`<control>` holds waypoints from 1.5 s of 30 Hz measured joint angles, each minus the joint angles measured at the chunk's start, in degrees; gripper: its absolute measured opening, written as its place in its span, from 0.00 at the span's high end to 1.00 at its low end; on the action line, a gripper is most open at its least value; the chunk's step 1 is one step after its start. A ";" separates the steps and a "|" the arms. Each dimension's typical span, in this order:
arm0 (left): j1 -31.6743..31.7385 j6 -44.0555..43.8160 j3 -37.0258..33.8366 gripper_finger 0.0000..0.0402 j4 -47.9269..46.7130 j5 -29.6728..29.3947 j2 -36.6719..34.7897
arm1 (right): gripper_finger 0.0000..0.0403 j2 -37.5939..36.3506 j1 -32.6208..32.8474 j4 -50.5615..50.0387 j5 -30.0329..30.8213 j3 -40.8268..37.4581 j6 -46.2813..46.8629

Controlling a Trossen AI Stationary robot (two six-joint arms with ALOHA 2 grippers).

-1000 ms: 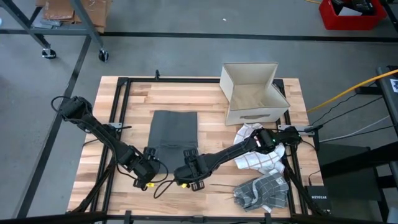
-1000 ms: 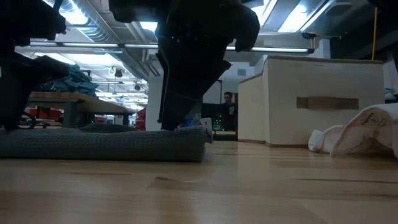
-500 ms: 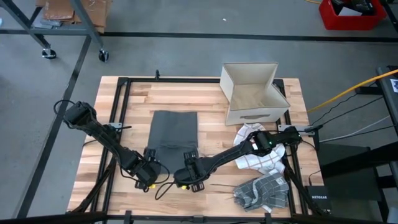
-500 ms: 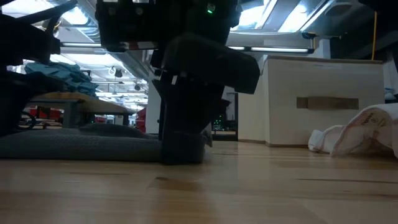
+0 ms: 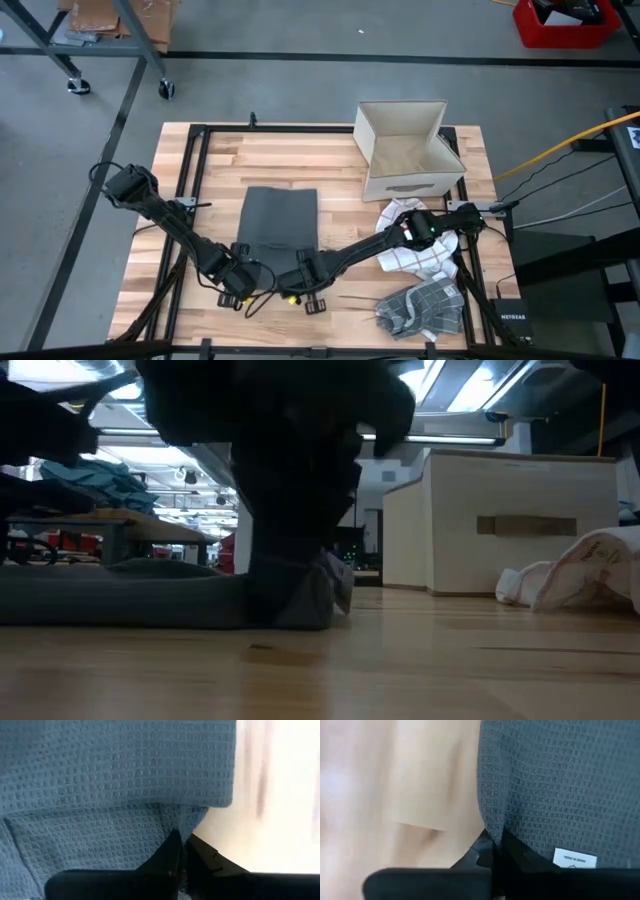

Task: Fold towel
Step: Fold the gray kitchen towel

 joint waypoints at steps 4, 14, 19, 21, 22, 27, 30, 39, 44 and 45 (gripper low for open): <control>-1.66 -0.06 2.88 0.99 0.62 6.88 0.16 | 0.93 0.22 1.37 -0.09 -6.40 3.35 3.99; -7.37 -4.73 11.88 1.00 0.35 12.67 0.07 | 0.96 -0.80 7.43 2.78 -9.24 9.42 9.52; -9.29 -7.62 16.81 1.00 -1.58 10.28 0.07 | 0.99 -1.46 10.11 4.48 -8.29 9.38 15.41; -9.70 -7.88 18.39 1.00 -4.89 8.40 0.01 | 0.98 -1.76 10.86 4.67 -6.49 9.38 17.91; -9.74 -7.96 19.08 1.00 -6.34 7.65 0.01 | 0.98 -1.83 11.15 4.69 -5.54 9.40 18.81; -9.68 -8.84 22.30 1.00 -12.28 3.10 -0.07 | 0.97 -3.00 11.87 3.71 -1.26 9.41 21.59; -9.68 -8.94 23.31 1.00 -14.90 0.61 -0.12 | 0.99 -4.87 11.90 2.86 2.21 9.41 21.65; -9.42 -9.13 25.73 1.00 -24.24 -9.78 -0.12 | 0.98 -10.33 10.70 -6.64 15.57 9.41 21.24; -7.96 -9.59 26.50 1.00 -30.18 -17.01 -0.12 | 0.98 -10.44 8.59 -10.69 16.21 9.34 21.04; -7.43 -9.56 26.52 1.00 -31.22 -18.06 -0.12 | 0.98 -10.44 8.11 -11.21 15.98 9.14 21.03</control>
